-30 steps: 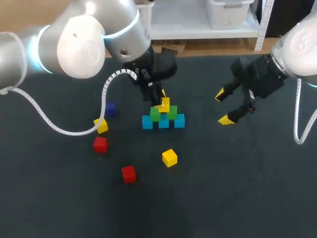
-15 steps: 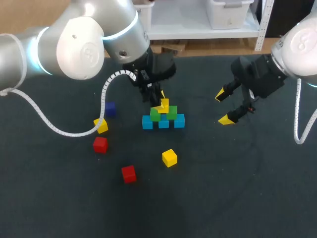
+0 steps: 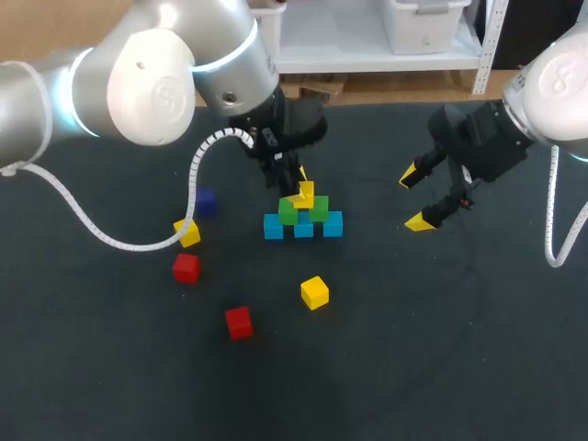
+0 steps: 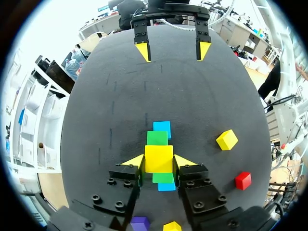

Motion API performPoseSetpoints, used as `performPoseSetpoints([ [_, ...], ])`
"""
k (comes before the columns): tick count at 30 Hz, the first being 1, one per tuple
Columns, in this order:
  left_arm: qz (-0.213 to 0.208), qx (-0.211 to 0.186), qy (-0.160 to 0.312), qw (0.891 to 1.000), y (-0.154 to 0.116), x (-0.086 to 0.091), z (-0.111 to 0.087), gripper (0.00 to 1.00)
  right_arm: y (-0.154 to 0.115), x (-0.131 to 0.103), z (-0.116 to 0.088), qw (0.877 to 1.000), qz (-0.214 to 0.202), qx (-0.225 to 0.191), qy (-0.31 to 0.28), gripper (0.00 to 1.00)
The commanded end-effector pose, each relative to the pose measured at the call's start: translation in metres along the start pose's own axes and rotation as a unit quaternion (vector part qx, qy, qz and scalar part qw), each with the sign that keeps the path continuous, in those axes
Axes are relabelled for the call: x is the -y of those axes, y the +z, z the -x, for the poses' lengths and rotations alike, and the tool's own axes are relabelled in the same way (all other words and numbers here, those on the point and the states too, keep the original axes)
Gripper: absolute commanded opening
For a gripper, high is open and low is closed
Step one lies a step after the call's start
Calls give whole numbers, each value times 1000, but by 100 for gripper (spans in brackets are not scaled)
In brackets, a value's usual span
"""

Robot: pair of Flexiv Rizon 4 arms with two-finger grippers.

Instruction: Place the blue cubes, place green cubes on the blue cubes, place the yellow cubes on the green cubes, then place the red cubes on the yellow cubes, and place purple cube on the red cubes.

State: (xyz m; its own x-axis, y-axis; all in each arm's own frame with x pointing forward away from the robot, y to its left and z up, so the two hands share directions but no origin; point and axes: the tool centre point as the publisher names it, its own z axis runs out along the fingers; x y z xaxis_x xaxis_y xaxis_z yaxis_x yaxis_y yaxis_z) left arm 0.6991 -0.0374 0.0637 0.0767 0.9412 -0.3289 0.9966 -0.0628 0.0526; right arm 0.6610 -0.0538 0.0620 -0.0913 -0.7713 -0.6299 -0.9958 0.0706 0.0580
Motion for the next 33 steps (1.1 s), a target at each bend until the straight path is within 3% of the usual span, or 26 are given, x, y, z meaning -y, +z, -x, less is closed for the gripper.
performPoseSetpoints([
  [1, -2, -2, 1, 1000, 0, -2, 0, 0, 1, 1, 0, 1000, 1, 1, -1, 100],
  [33, -6, 0, 0, 1000, 3, -1, 0, 0, 1, 1, 0, 1000, 1, 1, -1, 100],
])
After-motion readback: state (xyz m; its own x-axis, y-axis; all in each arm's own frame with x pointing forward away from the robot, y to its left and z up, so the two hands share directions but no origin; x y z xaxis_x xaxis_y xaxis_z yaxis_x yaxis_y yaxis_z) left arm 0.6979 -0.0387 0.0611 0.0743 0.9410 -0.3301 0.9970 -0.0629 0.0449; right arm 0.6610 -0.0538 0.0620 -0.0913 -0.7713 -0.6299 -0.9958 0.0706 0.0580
